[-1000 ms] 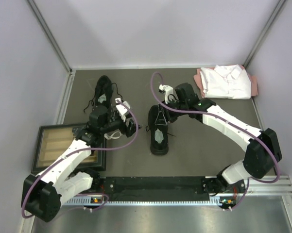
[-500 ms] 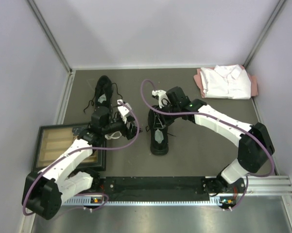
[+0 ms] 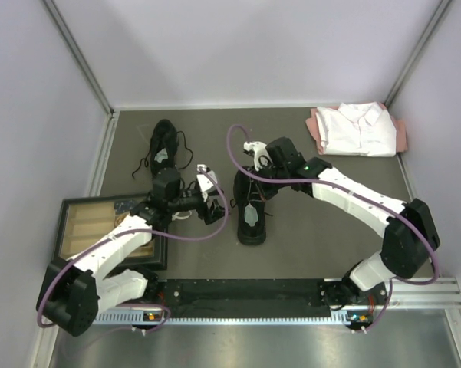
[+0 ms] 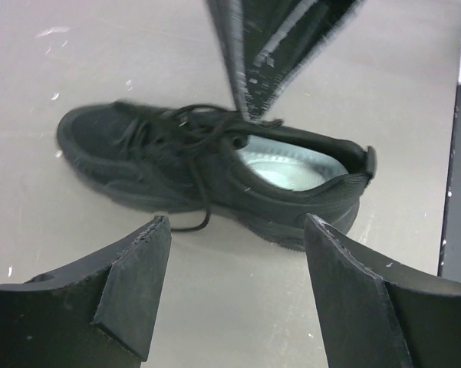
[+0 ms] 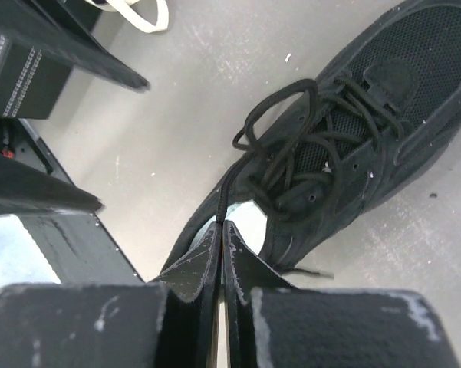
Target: Tie the shoes
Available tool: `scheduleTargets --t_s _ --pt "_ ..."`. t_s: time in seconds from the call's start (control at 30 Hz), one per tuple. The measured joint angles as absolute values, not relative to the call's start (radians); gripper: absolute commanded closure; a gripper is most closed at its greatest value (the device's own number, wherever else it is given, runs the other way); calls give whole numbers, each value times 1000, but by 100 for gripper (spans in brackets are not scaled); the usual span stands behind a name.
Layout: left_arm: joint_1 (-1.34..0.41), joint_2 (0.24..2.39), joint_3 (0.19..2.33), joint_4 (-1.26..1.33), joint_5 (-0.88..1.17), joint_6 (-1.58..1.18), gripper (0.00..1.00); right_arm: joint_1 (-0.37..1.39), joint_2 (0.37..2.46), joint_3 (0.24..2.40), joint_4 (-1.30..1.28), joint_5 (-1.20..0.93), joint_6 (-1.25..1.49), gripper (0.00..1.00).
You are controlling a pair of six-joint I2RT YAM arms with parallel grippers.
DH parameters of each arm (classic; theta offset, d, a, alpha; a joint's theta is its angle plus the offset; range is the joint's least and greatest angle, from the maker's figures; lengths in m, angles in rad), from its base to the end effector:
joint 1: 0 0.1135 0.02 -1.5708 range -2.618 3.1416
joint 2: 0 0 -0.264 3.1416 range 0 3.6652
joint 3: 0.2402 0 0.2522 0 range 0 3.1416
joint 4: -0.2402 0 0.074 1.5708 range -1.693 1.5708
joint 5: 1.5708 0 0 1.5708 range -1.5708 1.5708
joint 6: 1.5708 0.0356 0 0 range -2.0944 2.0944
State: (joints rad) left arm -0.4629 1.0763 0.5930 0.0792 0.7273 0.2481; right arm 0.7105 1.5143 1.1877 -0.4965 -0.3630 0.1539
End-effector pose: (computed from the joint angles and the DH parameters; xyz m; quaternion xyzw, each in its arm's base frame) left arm 0.1970 -0.1248 0.2456 0.4552 0.6631 -0.3503 0.4800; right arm 0.2414 0.2244 0.2767 -0.3149 0.8623 0.3030 0.2558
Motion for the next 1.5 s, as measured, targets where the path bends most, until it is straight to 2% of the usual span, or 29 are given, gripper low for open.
scheduleTargets --t_s 0.6,0.9,1.1,1.4,1.5 --pt "-641 1187 593 289 634 368 25 685 1421 1092 -487 -415 232 100" --pt "-673 1245 593 367 611 353 29 659 1410 1073 -435 -453 311 100" --pt "-675 1280 593 404 597 330 39 656 1410 1073 -394 -480 362 100" --pt "-675 1299 593 449 585 255 39 645 1412 1073 -365 -487 429 100" --pt "-675 1301 593 458 582 226 43 645 1417 1073 -353 -487 449 100"
